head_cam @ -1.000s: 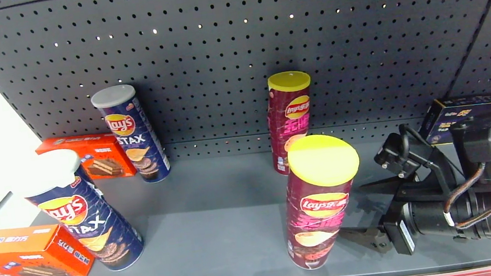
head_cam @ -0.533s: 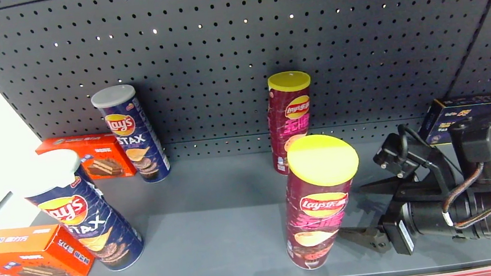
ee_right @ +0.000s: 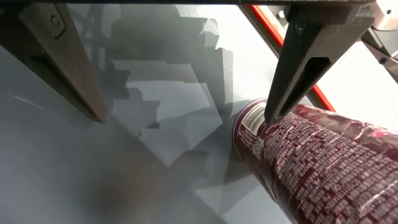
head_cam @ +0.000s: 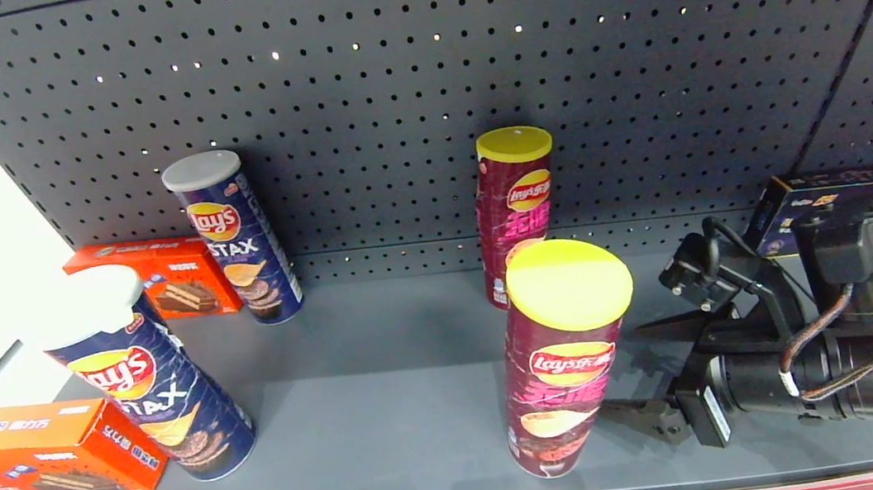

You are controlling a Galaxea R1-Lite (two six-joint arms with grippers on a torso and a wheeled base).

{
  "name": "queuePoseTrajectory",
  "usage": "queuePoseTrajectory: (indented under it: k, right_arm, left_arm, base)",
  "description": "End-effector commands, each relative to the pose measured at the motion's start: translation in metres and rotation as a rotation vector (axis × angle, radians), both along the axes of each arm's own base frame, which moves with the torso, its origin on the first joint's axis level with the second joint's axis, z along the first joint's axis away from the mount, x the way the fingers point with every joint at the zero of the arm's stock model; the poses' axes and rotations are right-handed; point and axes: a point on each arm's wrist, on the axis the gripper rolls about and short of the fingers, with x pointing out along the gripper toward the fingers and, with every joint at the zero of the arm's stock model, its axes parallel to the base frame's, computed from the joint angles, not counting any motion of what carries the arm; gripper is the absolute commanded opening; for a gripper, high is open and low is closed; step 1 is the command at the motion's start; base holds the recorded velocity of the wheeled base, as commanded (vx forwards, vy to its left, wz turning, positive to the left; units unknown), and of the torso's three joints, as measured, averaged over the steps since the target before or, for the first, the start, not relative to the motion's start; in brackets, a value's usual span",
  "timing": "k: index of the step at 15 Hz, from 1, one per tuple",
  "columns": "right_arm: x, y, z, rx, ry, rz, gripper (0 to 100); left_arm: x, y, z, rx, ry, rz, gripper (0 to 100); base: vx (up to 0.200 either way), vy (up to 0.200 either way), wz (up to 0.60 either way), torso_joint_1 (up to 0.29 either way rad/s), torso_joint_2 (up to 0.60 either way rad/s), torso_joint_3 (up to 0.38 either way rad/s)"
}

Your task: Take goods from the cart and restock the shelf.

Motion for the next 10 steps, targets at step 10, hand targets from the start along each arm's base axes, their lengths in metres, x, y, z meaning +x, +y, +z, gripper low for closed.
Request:
queuePoseTrajectory:
  k: [10]
  right_arm:
    - [-0.039, -0.092, 0.045, 0.115, -0.228, -0.328, 100]
  left_arm:
    - [0.000, 0.000, 0.000, -0.002, 0.001, -0.001, 100]
  base:
    - [0.000, 0.000, 0.00, 0.000, 0.00, 0.000]
